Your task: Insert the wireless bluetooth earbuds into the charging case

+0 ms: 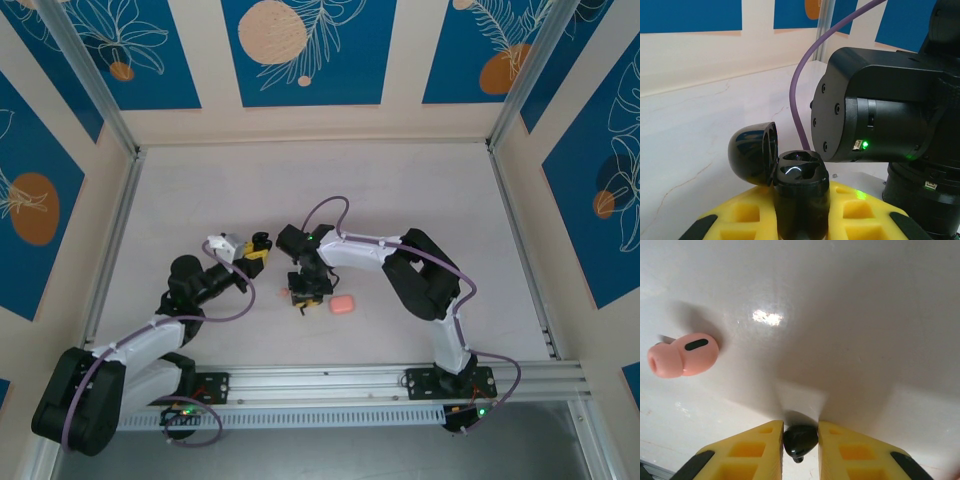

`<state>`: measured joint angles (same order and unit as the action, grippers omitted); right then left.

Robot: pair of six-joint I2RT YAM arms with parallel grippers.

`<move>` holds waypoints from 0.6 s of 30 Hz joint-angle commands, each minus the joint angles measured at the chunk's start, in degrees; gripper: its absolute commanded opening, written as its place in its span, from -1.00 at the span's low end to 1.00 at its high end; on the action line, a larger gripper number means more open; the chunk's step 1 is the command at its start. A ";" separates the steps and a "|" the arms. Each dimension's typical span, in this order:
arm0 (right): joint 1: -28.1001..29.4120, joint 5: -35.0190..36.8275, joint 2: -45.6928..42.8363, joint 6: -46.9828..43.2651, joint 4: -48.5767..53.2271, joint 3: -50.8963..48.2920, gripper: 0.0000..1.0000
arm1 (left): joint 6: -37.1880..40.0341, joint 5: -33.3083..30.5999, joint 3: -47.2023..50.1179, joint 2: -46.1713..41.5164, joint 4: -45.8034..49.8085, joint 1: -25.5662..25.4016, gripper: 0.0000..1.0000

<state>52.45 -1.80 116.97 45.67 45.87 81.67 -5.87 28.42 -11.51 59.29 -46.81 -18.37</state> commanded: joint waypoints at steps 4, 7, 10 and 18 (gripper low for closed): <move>0.20 0.83 -2.69 2.73 -2.12 -2.74 -0.59 | 0.88 1.89 -0.65 1.37 -0.09 0.67 -0.83; -0.62 1.52 -4.87 3.50 -3.91 -4.74 -0.59 | 0.38 2.75 -0.62 3.00 -1.88 0.70 -0.83; -1.84 2.05 -7.36 4.50 -6.52 -7.51 -0.60 | -0.66 4.04 -0.62 5.93 -4.95 0.60 -0.84; -6.80 1.53 -13.71 5.49 -17.02 -15.42 -0.60 | -3.81 7.57 -0.48 16.08 -17.05 -0.19 -0.88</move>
<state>47.03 -0.23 106.10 49.76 33.76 68.29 -7.92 32.73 -11.51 73.17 -56.01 -18.39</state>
